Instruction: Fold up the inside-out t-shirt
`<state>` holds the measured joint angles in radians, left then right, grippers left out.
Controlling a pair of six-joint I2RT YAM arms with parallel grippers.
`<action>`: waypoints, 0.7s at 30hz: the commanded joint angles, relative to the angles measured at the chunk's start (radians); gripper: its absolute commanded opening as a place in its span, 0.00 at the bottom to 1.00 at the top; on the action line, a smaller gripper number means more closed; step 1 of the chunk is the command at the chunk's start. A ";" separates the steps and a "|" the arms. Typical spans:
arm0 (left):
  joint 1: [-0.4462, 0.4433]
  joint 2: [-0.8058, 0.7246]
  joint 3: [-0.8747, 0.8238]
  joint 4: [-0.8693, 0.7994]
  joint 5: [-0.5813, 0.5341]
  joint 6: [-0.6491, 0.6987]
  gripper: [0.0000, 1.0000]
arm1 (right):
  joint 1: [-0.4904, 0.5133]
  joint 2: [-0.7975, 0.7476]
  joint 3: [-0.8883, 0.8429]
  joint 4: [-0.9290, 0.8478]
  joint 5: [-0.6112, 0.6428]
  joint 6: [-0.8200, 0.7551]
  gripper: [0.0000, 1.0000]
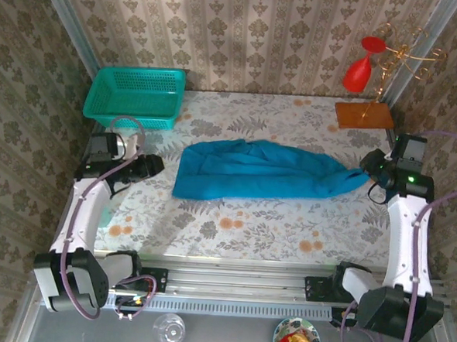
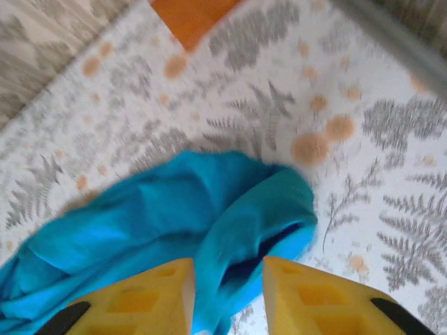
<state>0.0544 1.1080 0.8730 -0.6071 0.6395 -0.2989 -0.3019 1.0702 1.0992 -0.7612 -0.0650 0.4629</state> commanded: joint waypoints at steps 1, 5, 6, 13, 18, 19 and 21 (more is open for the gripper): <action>-0.031 -0.030 0.013 0.014 0.014 0.025 0.44 | 0.023 -0.002 0.005 0.002 -0.045 -0.004 0.36; -0.096 0.047 0.058 0.015 -0.026 0.049 0.44 | 0.115 0.072 0.030 -0.044 -0.019 -0.052 0.36; -0.118 0.071 0.072 0.015 -0.034 0.056 0.43 | 0.142 0.098 0.039 -0.062 -0.009 -0.067 0.36; -0.338 0.320 0.221 -0.041 -0.178 0.165 0.41 | 0.336 0.272 0.008 -0.095 0.057 -0.088 0.36; -0.422 0.495 0.300 -0.070 -0.323 0.218 0.41 | 0.434 0.364 -0.035 -0.034 0.027 -0.055 0.37; -0.422 0.527 0.310 -0.058 -0.329 0.221 0.42 | 0.452 0.383 -0.036 -0.025 0.021 -0.050 0.37; -0.422 0.581 0.332 -0.033 -0.351 0.228 0.42 | 0.484 0.415 -0.035 -0.017 0.020 -0.044 0.38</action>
<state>-0.3710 1.6405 1.1679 -0.6254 0.3752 -0.1192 0.1463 1.4475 1.0737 -0.8013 -0.0452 0.3996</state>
